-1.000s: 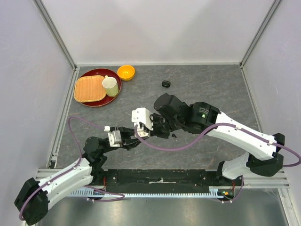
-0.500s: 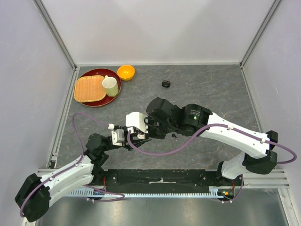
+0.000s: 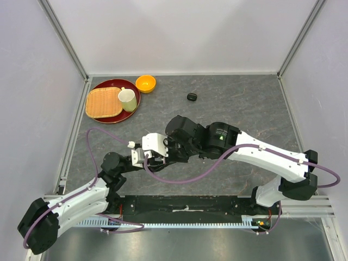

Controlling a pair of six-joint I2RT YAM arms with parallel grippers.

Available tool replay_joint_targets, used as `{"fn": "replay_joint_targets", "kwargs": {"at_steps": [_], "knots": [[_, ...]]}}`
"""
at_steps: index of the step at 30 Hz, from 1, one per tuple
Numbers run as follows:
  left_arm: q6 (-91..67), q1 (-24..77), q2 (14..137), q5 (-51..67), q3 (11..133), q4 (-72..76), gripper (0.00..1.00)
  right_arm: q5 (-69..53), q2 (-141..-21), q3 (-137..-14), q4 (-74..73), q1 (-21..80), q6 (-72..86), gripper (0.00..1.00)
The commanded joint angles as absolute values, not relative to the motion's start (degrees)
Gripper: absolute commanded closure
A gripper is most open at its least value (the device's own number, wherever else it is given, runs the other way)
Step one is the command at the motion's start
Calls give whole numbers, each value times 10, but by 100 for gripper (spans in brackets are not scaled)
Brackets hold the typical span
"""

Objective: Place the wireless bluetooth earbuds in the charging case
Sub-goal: Place the earbud in the charging case.

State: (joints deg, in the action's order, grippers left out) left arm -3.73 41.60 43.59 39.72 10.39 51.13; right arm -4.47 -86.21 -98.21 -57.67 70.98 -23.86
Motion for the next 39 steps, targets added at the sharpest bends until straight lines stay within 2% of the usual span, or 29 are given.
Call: {"fn": "replay_joint_targets", "kwargs": {"at_steps": [1,7,19,27,33,39], "knots": [[-54,417,435,411,129,539,98,-44,-875,-993,-577,718,-245,100],[-54,418,432,412,130,538,98,-40,-887,-996,-584,722,-249,100],[-51,417,431,410,131,535,98,-25,-895,-1012,-592,729,-250,73],[-47,417,431,401,130,529,98,-7,-868,-1013,-553,729,-248,62],[-44,418,425,372,125,520,98,-4,-811,-980,-492,729,-237,52],[-41,417,421,354,123,512,98,-4,-738,-941,-434,729,-225,47]]}}
